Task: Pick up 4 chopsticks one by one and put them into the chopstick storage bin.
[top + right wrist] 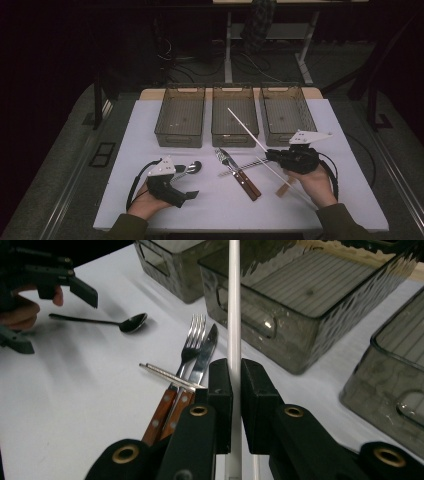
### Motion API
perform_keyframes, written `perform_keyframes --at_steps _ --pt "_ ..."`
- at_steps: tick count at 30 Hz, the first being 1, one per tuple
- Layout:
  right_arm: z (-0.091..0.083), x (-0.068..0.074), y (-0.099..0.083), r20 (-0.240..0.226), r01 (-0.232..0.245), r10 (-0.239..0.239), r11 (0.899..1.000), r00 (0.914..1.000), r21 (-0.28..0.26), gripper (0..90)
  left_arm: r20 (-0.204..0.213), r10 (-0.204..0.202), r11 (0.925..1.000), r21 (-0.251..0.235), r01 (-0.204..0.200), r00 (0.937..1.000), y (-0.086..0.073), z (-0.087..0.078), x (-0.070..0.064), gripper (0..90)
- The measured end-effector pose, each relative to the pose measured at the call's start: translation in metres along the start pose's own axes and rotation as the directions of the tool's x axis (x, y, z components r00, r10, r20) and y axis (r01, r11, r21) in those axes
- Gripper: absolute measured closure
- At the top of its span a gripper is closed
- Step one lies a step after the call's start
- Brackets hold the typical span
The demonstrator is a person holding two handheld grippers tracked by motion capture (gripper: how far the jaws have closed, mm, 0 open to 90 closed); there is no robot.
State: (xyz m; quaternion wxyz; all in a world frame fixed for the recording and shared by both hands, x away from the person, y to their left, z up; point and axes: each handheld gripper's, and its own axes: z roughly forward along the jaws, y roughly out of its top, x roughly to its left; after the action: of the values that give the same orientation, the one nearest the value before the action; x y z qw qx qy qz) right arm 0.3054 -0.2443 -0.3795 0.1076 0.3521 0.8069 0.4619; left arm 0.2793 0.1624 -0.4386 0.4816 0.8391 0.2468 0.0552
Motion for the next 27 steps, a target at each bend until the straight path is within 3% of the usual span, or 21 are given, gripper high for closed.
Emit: perform_keyframes --at_steps 16,27 --pt "0.024 0.009 0.025 0.008 -0.040 0.040 0.999 0.9992 -0.013 83.8 0.005 0.000 1.0000 -0.009 0.000 1.0000 0.000 0.000 -0.002 0.0" --pt "0.044 0.019 0.049 0.019 -0.036 0.036 0.999 0.9992 -0.008 83.8 0.011 0.003 0.9999 -0.010 -0.003 0.9999 0.001 -0.001 -0.003 0.0"
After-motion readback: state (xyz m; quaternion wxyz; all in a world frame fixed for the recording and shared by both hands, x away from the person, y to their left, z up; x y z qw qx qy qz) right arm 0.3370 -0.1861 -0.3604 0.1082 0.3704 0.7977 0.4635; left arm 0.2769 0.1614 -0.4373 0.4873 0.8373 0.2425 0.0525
